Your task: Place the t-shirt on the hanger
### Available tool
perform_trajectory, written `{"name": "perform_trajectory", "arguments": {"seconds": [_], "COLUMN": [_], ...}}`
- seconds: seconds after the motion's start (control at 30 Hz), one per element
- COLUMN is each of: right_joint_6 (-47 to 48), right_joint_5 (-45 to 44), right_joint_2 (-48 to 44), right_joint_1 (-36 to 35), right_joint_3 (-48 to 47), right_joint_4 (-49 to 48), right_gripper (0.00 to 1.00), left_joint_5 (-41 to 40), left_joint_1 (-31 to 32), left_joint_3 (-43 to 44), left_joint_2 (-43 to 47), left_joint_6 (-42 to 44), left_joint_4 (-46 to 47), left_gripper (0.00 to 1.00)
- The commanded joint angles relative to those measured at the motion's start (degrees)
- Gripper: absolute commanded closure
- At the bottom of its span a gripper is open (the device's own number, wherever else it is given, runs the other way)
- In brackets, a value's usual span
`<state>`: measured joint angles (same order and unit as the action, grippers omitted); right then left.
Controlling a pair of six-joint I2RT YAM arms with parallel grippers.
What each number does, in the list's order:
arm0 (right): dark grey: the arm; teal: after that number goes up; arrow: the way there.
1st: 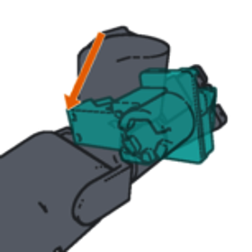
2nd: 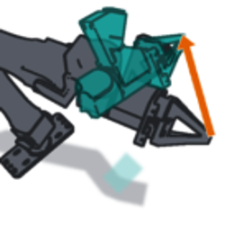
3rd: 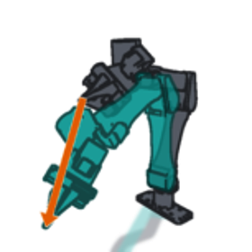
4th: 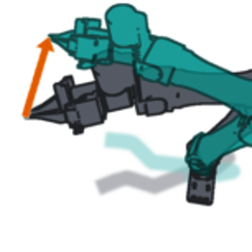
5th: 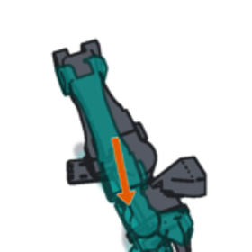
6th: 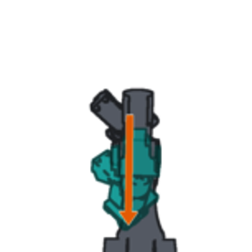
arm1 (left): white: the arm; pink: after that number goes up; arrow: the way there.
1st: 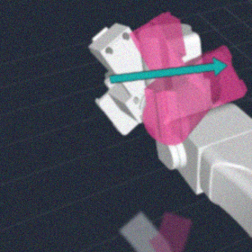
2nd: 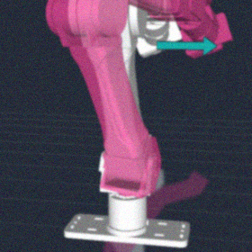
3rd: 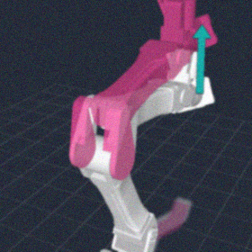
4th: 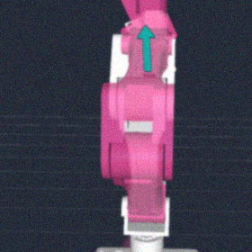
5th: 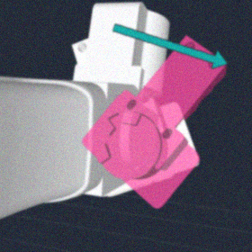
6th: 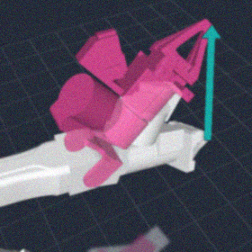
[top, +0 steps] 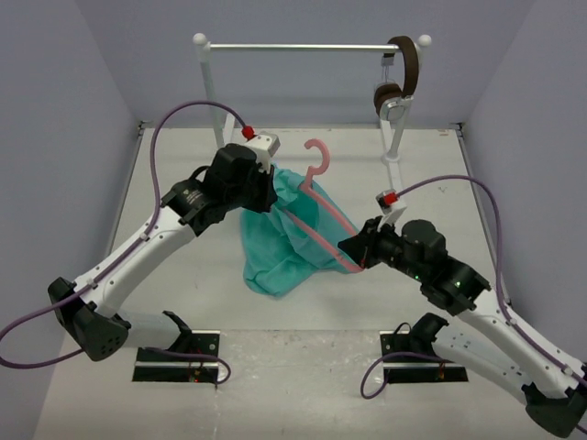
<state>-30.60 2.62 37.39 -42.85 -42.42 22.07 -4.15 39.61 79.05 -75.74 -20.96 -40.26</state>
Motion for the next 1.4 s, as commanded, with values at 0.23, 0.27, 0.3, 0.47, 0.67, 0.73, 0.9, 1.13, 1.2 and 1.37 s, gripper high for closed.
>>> {"name": "perform_trajectory", "arguments": {"seconds": [0.23,0.27,0.3,0.47,0.67,0.73,0.9,1.13,1.2,1.37], "right_joint_6": [-9.94,-11.51,-11.61,-7.68,-3.57,-3.22,-3.37,-0.84,-0.66,0.05], "right_joint_5": [-16.99,-19.57,-19.65,-9.78,-3.5,-4.08,-7.06,-3.59,-3.02,-2.03], "right_joint_2": [9.25,7.6,5.95,1.57,-0.39,-3.14,-12.19,-9.1,-7.96,-8.63], "right_joint_1": [-0.61,-0.79,-0.89,-1.6,-1.63,-1.63,-1.63,-1.63,-1.63,-1.59], "right_joint_3": [0.14,0.65,0.96,0.74,-3.11,-0.52,4.81,1.64,0.95,0.51], "right_joint_4": [-9.51,-9.46,-9.69,-11.01,-0.73,-2.97,-7.58,-6.23,-6.11,-5.6], "right_gripper": [1.0,1.0,1.0,1.0,1.0,1.0,1.0,1.0,1.0,1.0], "left_joint_5": [-11.83,-16.19,-19.59,-25.21,-14.38,-8.57,4.24,7.31,5.49,-11.8], "left_joint_1": [1.08,1.08,1.05,0.57,-0.3,0.17,1.93,6.63,6.7,6.7], "left_joint_3": [8.48,8.96,9.19,10.22,12.89,11.55,-0.35,-7.3,-6.96,-4.41], "left_joint_2": [12.28,12.63,12.49,7.36,-2.62,-2.52,2.91,7.47,6.86,4.41], "left_joint_6": [-4.65,-4.96,-5.02,-3.58,-1.04,-0.49,0.5,3.45,3.87,3.56], "left_joint_4": [0.94,-0.67,-2.04,-5.18,-2.26,0.95,10.25,17.68,16.96,10.83], "left_gripper": [1.0,1.0,1.0,1.0,1.0,1.0,0.86,0.29,0.32,0.28]}}
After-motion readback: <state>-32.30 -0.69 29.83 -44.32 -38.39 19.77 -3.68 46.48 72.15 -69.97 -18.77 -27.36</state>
